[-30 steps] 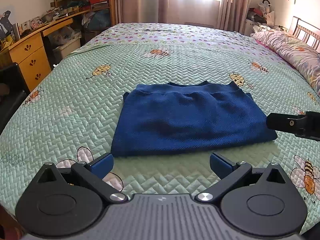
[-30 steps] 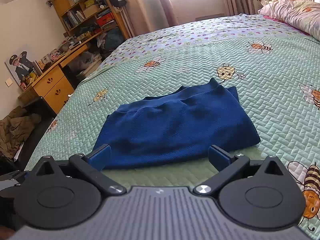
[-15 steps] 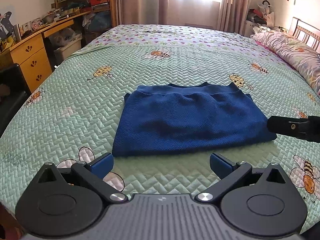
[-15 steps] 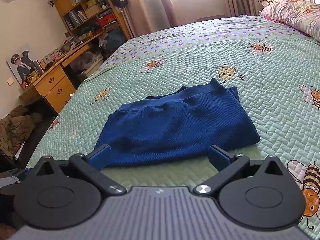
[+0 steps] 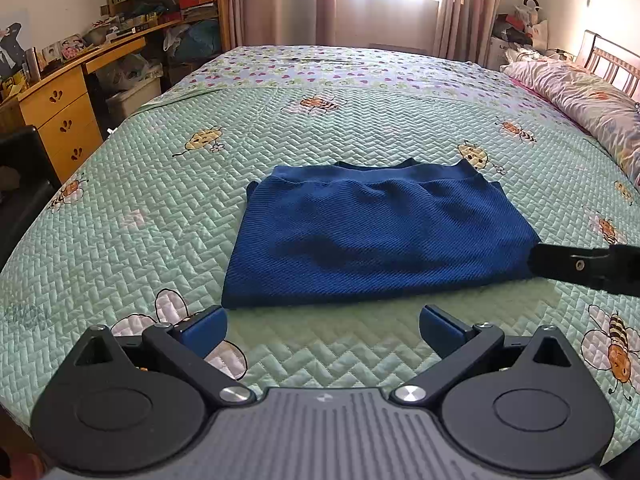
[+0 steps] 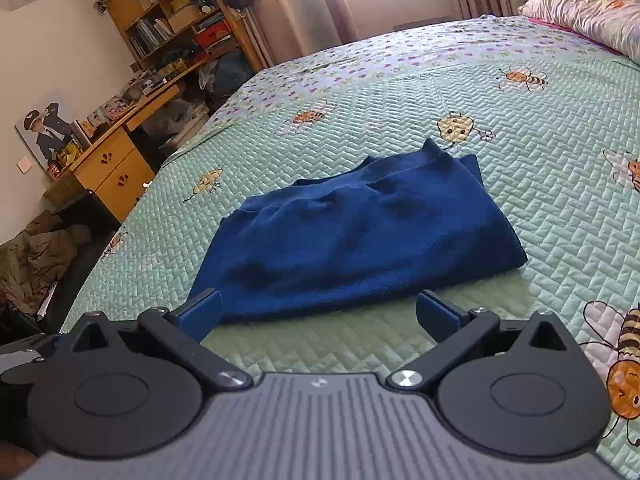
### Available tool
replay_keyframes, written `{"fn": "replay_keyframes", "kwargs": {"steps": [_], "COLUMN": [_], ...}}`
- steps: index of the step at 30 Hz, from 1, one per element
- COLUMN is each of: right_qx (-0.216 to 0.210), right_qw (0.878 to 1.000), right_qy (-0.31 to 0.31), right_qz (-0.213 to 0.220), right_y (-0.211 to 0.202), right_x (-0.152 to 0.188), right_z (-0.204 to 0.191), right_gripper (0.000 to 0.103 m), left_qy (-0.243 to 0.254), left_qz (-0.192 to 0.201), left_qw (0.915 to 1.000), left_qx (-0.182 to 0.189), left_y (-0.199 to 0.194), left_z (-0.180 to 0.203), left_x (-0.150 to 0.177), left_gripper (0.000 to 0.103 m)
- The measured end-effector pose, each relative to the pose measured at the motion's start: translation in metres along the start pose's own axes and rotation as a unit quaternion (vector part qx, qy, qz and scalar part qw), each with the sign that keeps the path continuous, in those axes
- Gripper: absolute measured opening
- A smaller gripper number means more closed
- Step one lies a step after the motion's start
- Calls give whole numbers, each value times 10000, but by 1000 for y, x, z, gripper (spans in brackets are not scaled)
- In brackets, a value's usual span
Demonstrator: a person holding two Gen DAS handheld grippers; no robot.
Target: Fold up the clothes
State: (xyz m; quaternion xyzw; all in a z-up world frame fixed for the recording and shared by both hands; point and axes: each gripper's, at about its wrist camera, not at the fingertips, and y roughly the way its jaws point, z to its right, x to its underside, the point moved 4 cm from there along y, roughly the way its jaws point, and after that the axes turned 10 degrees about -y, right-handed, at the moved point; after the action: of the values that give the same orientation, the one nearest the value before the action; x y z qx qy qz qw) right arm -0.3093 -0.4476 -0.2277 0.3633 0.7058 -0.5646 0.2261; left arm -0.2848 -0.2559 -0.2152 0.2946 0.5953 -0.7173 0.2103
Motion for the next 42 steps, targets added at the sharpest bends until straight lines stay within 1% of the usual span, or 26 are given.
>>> {"fn": "replay_keyframes", "kwargs": {"steps": [9, 36, 42], "right_qx": [3, -27, -189], "right_qw": [10000, 9998, 9992], "right_qy": [-3, 92, 277], "right_qz": [-84, -166, -212], "right_y": [6, 11, 13], "right_x": [7, 15, 20], "right_z": [-2, -1, 10], "right_gripper": [103, 103, 103], "left_qy": [7, 26, -45], "left_qz": [-76, -98, -166], "left_qw": [10000, 9999, 9998], "left_qx": [9, -13, -18], "left_y": [7, 12, 19], "left_z": [0, 1, -13], "left_x": [4, 4, 4], "left_gripper": [102, 102, 102]}}
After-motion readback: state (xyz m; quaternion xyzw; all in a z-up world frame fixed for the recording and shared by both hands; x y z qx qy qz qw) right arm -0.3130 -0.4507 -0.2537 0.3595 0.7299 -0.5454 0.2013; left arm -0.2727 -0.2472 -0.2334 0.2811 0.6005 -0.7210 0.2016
